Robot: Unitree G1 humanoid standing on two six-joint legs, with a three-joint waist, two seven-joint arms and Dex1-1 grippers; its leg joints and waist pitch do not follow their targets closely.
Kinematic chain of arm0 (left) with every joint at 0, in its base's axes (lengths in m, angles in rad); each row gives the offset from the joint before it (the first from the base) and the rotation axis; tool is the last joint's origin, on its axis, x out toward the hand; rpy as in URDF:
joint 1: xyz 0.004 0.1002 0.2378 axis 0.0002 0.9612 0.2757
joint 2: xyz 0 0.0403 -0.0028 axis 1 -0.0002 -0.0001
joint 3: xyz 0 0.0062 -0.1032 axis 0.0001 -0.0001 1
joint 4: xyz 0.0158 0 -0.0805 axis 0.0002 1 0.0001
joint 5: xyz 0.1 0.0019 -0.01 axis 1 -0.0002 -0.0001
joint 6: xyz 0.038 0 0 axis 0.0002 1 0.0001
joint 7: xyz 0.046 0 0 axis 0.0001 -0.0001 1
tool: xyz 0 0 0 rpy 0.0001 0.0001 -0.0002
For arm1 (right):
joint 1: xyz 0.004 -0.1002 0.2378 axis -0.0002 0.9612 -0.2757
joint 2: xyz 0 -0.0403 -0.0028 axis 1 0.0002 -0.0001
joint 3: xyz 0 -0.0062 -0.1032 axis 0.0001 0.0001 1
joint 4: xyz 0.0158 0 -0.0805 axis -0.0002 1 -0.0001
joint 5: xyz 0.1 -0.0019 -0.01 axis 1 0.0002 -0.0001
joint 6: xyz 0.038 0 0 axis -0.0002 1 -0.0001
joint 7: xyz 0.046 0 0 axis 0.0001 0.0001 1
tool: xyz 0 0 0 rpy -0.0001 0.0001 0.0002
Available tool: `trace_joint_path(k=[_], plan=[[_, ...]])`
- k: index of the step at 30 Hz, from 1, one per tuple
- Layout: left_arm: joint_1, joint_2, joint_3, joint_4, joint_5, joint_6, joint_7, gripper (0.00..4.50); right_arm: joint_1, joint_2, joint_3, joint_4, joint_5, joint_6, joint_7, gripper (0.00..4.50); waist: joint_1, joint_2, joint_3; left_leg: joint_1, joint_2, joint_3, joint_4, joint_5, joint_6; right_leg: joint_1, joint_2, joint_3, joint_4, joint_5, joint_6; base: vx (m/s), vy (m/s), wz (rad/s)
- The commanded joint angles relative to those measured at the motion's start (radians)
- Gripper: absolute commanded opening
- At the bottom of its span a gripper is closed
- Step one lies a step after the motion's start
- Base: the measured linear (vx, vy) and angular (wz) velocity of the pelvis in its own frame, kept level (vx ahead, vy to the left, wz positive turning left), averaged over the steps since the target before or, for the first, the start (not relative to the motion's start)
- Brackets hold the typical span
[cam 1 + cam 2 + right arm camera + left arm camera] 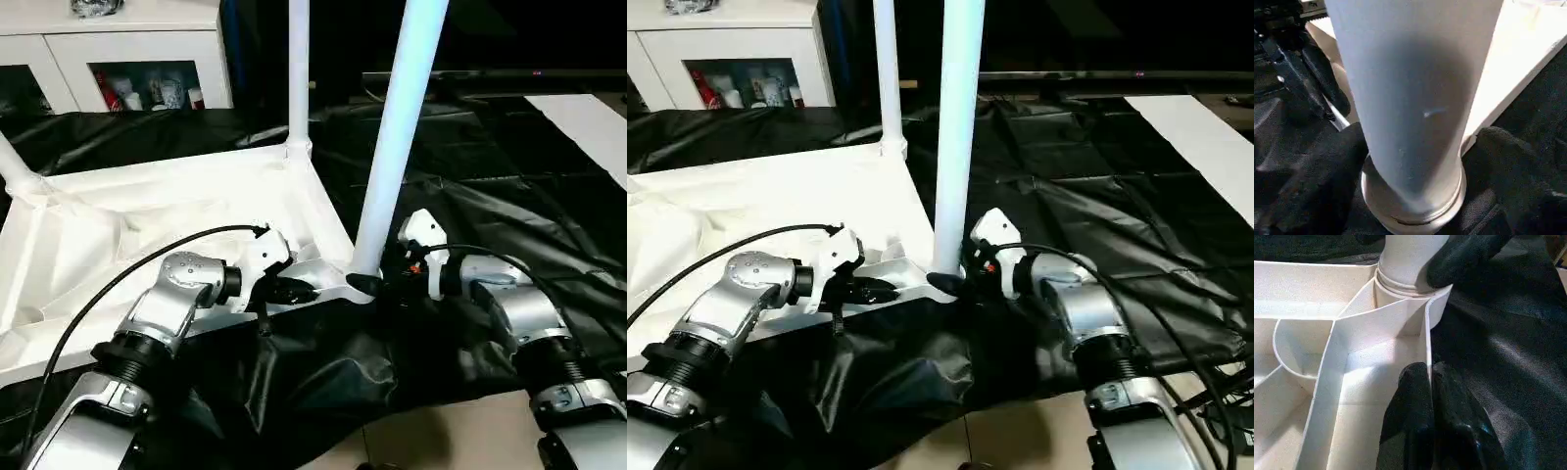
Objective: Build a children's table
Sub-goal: Rotate leg to tighten
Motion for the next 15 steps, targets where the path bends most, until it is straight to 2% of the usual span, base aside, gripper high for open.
trace_joint_path(k=[1, 8, 15], plan=[[0.002, 0.005, -0.004, -0.033, -0.010, -0.005, -0.013, 0.00, -0.024, -0.002, -0.001, 0.009, -0.008, -0.013, -0.001, 3.64, -0.003, 0.001, -0.074, 0.017, 0.038, -0.007, -0.058, -0.220, 0.039, 0.052, -0.078, 0.044, -0.064, -0.274, -0.197, 0.000, 0.000, 0.00], [-0.001, 0.005, -0.004, -0.030, -0.007, -0.004, -0.007, 0.00, -0.030, 0.011, -0.002, 0.027, -0.005, -0.020, -0.009, 2.98, -0.003, 0.001, -0.074, 0.017, 0.038, -0.007, -0.058, -0.223, 0.038, 0.052, -0.077, 0.044, -0.064, -0.279, -0.197, 0.000, 0.000, 0.00], [-0.013, -0.013, 0.005, -0.005, 0.003, -0.002, 0.039, 0.00, -0.002, 0.031, 0.009, 0.014, -0.004, -0.023, -0.020, 2.40, -0.005, 0.003, -0.073, 0.019, 0.037, -0.008, -0.058, -0.243, 0.033, 0.051, -0.077, 0.043, -0.068, -0.301, -0.192, 0.000, 0.000, 0.00]])
